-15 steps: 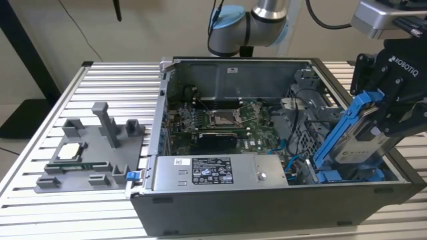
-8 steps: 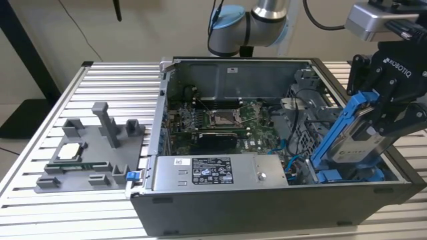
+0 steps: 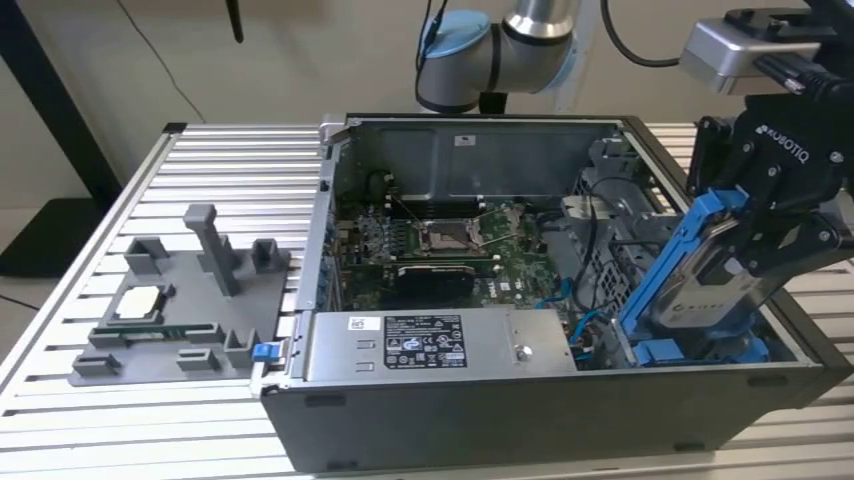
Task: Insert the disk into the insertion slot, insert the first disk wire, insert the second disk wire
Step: 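Insert the disk into the insertion slot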
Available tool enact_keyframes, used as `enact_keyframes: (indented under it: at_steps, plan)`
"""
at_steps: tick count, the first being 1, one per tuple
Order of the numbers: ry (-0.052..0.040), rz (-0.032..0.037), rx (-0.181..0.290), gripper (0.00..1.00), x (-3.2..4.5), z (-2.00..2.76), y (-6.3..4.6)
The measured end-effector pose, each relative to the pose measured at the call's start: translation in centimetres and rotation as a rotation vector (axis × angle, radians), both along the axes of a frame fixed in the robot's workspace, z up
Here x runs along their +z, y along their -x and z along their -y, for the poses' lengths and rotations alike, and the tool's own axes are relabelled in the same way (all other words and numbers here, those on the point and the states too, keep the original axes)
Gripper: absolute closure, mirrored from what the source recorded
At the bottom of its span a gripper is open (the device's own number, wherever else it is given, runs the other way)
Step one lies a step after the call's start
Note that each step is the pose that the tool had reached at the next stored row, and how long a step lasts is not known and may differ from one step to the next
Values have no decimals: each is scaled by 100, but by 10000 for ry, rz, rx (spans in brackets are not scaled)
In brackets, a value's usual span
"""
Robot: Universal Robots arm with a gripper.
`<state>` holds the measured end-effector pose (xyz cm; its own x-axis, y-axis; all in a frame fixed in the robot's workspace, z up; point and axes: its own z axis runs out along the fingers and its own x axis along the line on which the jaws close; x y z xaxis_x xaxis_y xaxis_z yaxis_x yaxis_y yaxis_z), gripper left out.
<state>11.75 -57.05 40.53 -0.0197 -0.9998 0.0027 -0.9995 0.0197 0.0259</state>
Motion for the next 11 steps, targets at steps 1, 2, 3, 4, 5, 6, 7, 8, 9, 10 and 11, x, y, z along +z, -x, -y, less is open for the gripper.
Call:
enact_keyframes:
  at_steps: [1, 2, 3, 4, 5, 6, 7, 8, 9, 10, 11]
  plan:
    - [0, 0, 0, 100, -15, 0, 0]
    - [0, 0, 0, 100, -34, 0, 0]
    - [1, 0, 0, 100, -52, 0, 0]
    - [0, 0, 0, 100, -70, 0, 0]
    - [0, 0, 0, 100, -88, 0, 0]
    - [2, 0, 0, 100, -106, 0, 0]
    - [0, 0, 0, 100, -125, 0, 0]
    - [1, -1, 0, 100, -146, 0, 0]
    - [2, 0, 0, 100, -162, 0, 0]
    - [1, 0, 0, 100, -179, 0, 0]
    - [1, 0, 0, 100, -192, 0, 0]
